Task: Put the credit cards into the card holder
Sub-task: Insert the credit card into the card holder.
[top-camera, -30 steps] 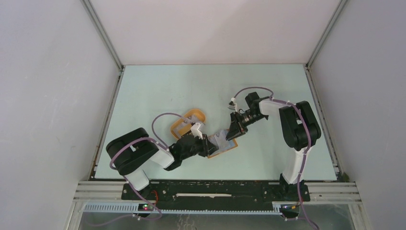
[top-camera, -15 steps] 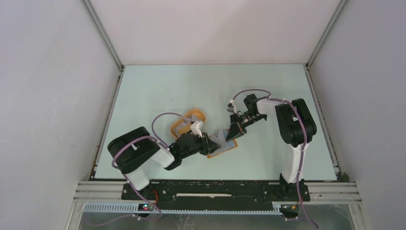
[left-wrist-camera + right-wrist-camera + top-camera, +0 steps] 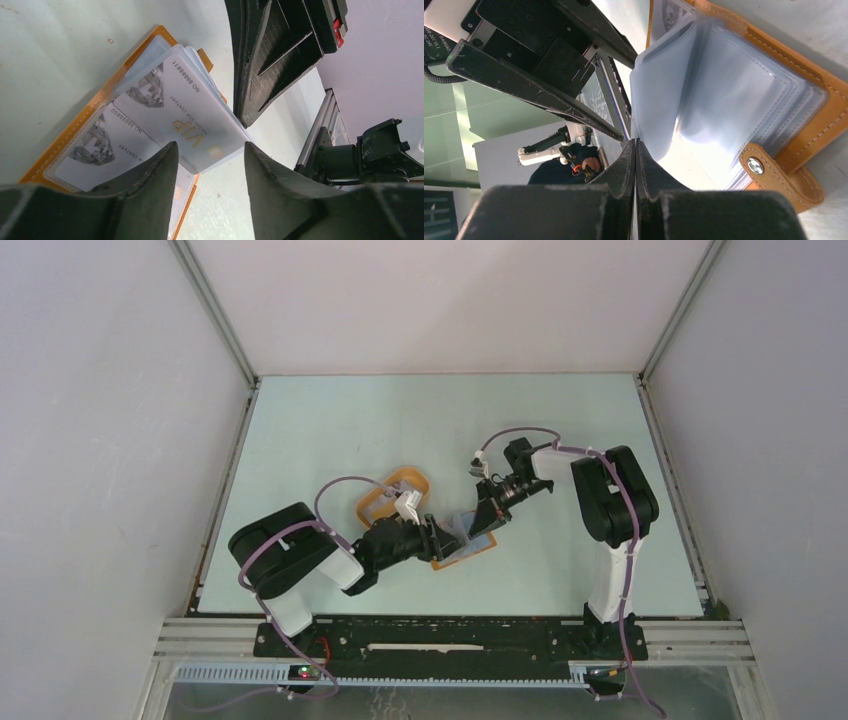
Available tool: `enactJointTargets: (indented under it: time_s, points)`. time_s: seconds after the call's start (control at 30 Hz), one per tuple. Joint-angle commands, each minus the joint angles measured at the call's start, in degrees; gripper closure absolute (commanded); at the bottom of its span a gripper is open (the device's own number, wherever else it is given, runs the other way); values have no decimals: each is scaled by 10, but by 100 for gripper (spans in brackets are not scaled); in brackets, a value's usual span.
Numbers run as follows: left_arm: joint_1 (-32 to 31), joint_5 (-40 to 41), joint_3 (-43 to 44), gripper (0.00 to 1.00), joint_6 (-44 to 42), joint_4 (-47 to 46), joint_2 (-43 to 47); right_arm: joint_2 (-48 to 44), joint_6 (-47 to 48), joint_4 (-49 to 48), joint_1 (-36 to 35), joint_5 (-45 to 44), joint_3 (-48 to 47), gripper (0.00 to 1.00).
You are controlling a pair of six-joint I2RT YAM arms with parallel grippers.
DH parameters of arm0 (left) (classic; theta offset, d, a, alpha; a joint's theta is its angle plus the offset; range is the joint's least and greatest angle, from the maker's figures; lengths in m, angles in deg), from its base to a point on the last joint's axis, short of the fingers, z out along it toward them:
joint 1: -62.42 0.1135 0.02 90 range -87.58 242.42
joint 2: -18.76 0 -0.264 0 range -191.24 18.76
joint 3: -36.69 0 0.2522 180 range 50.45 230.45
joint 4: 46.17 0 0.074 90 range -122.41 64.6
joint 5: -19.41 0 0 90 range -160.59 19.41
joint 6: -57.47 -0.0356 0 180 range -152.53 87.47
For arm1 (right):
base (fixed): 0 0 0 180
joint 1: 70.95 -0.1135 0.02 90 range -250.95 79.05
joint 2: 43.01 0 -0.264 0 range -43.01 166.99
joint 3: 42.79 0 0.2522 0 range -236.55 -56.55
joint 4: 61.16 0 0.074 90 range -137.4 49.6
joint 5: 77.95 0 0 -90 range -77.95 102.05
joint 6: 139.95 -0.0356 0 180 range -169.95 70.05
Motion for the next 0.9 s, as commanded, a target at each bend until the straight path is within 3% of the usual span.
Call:
enactJointTargets:
  time_s: [0.0,0.47,0.87]
  points:
    - [3,3,-11,40,2,-8,11,6,16,1,-12,7,-18,96]
    - [5,14,-15,29,11,5,23,8,14,-6,-43,-43,-22,95]
    - [13,9,-36,29,30,-26,26,8,13,-10,-54,-61,-22,91]
